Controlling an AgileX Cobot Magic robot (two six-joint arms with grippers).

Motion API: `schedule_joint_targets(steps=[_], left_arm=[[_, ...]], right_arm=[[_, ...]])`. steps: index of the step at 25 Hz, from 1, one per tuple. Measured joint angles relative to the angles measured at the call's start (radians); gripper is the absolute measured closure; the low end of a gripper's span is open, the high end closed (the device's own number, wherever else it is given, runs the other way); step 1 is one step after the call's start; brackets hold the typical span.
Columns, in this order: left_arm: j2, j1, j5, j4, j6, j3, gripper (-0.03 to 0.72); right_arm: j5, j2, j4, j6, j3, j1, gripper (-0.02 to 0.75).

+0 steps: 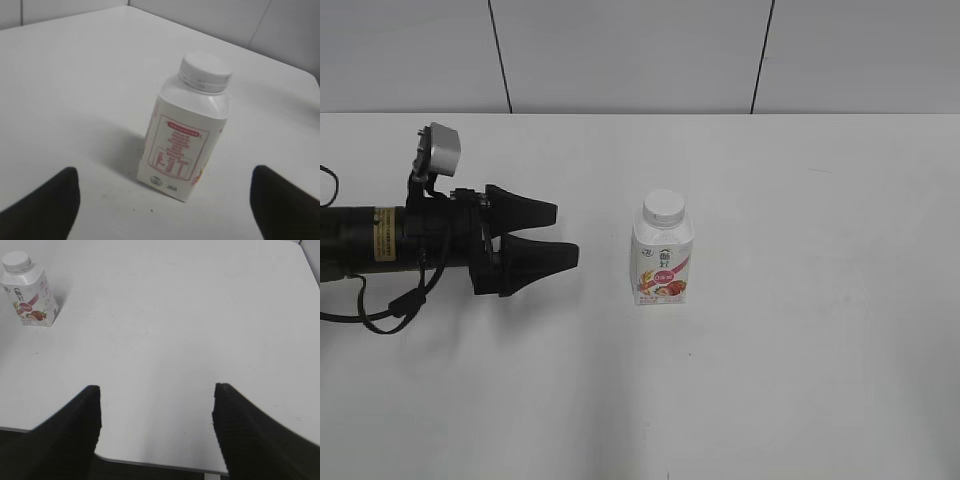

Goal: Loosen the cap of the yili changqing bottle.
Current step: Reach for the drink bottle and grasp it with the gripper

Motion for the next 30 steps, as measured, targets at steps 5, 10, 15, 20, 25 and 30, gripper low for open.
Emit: schedule_joint_targets(steps=[5, 10, 15, 20, 25, 30], left_arm=[[0.084, -0.026, -0.003, 0.055, -0.045, -0.093, 0.085], [0.160, -0.079, -0.003, 0.083, -0.048, -0.181, 0.094], [0.200, -0.138, -0.003, 0.095, -0.065, -0.259, 0.095], [0.220, -0.185, 0.013, 0.094, -0.067, -0.303, 0.095], [0.260, -0.206, 0.020, 0.089, -0.068, -0.362, 0.095], [0.300, -0.239, 0.020, 0.087, -0.068, -0.416, 0.095]], right_arm=[[0.000, 0.000, 0.000, 0.000, 0.000, 0.000, 0.186], [0.000, 0.000, 0.000, 0.000, 0.000, 0.000, 0.186], [0.000, 0.000, 0.000, 0.000, 0.000, 0.000, 0.186], [0.000, 0.000, 0.000, 0.000, 0.000, 0.000, 0.186], [0.000, 0.000, 0.000, 0.000, 0.000, 0.000, 0.186], [0.000, 0.000, 0.000, 0.000, 0.000, 0.000, 0.186]])
